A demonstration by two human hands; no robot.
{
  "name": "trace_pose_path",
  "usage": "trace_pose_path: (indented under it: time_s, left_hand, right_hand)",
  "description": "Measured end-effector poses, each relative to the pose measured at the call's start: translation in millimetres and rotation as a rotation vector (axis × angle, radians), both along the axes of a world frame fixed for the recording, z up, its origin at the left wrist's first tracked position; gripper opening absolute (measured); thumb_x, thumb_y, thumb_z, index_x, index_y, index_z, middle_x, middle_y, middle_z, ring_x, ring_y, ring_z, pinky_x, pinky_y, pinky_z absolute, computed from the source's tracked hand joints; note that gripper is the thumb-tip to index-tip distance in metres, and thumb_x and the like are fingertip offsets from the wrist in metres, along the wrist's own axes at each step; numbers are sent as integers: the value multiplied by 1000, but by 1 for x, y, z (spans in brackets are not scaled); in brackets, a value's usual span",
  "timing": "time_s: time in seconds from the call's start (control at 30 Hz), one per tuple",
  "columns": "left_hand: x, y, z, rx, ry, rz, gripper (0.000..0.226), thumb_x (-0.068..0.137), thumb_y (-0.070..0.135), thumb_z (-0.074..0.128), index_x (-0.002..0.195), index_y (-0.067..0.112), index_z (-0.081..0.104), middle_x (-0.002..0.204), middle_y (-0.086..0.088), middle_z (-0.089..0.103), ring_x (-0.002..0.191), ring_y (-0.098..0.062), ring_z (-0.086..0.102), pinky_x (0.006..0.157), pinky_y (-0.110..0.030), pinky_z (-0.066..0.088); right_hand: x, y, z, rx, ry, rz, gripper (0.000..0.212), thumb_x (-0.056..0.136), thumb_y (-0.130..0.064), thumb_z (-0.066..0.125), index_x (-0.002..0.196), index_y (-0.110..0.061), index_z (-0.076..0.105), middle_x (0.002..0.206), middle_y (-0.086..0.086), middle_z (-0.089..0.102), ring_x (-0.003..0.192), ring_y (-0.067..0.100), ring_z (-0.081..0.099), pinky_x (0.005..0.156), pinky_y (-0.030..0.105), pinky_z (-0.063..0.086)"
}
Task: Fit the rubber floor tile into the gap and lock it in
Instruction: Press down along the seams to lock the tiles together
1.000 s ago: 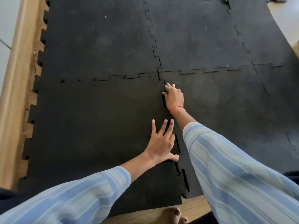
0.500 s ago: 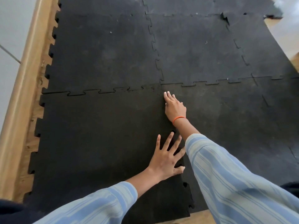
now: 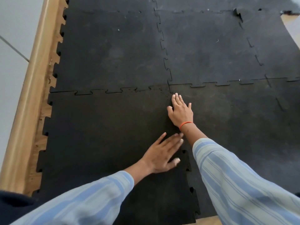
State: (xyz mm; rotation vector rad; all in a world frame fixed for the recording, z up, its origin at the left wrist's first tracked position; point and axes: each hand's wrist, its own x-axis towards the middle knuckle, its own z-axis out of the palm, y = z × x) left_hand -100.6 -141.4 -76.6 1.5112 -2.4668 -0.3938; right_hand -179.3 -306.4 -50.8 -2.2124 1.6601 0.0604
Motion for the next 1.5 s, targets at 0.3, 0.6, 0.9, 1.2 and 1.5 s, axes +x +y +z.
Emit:
trace_pose_path:
  time_s: [0.3,0.6,0.9,1.2,1.5]
  left_hand:
    - [73,-79,-4,207,-172,478,65,98,50,15,152,18,-4,160,3,-10,146,-13,-8,116,-41,-8]
    - [70,-126,20,444,-203,312,64,99,52,17,151,27,-11,157,7,-23,144,-18,-20,113,-54,-10]
    - [50,-135,24,598,-258,299,92,86,74,30,148,28,-20,152,3,-36,141,-27,-29,110,-60,-10]
    - [47,-132,21,570,-314,314,91,86,75,25,145,28,-26,150,1,-39,140,-28,-31,110,-60,-10]
    - [48,-127,24,559,-293,305,90,86,74,25,146,28,-25,152,0,-37,140,-27,-29,110,-59,-11]
  right_hand:
    - [-11,6,-20,1,86,80,86,84,-74,12,150,-22,-10,157,-12,-17,145,7,-17,115,45,-13]
    - [-24,9,-17,25,-13,38,54,102,-40,17,151,-23,2,161,-8,-4,147,10,-9,119,41,-8]
    - [-30,62,-24,-34,86,-401,59,100,-45,19,151,-18,7,161,4,-3,148,20,-6,116,56,-2]
    - [-23,56,-27,-76,157,-356,57,102,-39,18,151,-16,3,161,3,-1,148,21,-4,113,61,-4]
    - [-47,106,-23,-36,91,-413,56,101,-41,14,151,-19,2,161,-4,-3,148,17,-6,115,58,-5]
